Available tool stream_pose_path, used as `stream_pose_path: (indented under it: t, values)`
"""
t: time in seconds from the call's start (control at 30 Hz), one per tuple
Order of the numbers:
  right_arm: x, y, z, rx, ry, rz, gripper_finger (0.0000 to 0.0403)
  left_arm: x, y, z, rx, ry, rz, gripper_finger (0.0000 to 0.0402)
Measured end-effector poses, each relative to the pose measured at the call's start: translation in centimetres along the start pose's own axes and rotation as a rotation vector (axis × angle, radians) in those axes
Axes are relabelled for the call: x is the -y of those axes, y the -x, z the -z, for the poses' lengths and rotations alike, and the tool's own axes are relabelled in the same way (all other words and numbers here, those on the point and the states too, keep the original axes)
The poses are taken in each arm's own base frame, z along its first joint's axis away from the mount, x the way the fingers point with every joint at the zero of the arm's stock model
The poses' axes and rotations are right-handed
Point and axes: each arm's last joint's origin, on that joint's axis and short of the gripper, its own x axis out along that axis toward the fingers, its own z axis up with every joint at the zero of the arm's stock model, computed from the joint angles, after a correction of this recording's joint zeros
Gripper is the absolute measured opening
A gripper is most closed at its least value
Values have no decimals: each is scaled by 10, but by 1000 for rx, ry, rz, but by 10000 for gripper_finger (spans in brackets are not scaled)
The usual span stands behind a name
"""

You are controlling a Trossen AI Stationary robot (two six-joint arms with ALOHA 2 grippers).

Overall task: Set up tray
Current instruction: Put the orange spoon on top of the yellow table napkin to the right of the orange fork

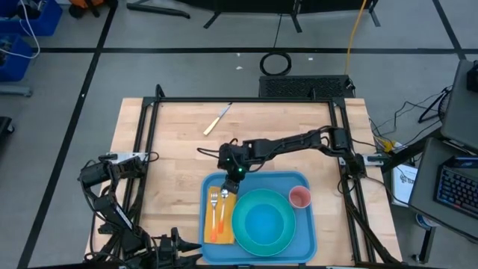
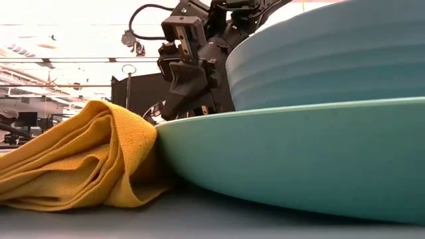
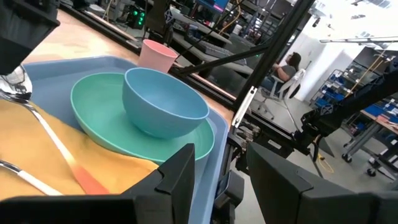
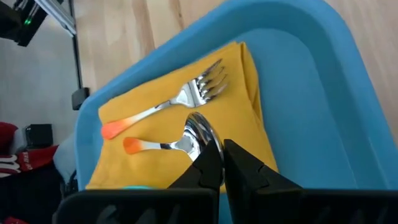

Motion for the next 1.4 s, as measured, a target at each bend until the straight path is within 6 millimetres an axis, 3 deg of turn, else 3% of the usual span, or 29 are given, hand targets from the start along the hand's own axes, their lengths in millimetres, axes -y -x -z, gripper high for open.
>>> stream_pose_path:
  t: [1.4]
  values:
    - [5,-3,-5,1,70,-92,0,-2,0,1,-5,0,-5,150]
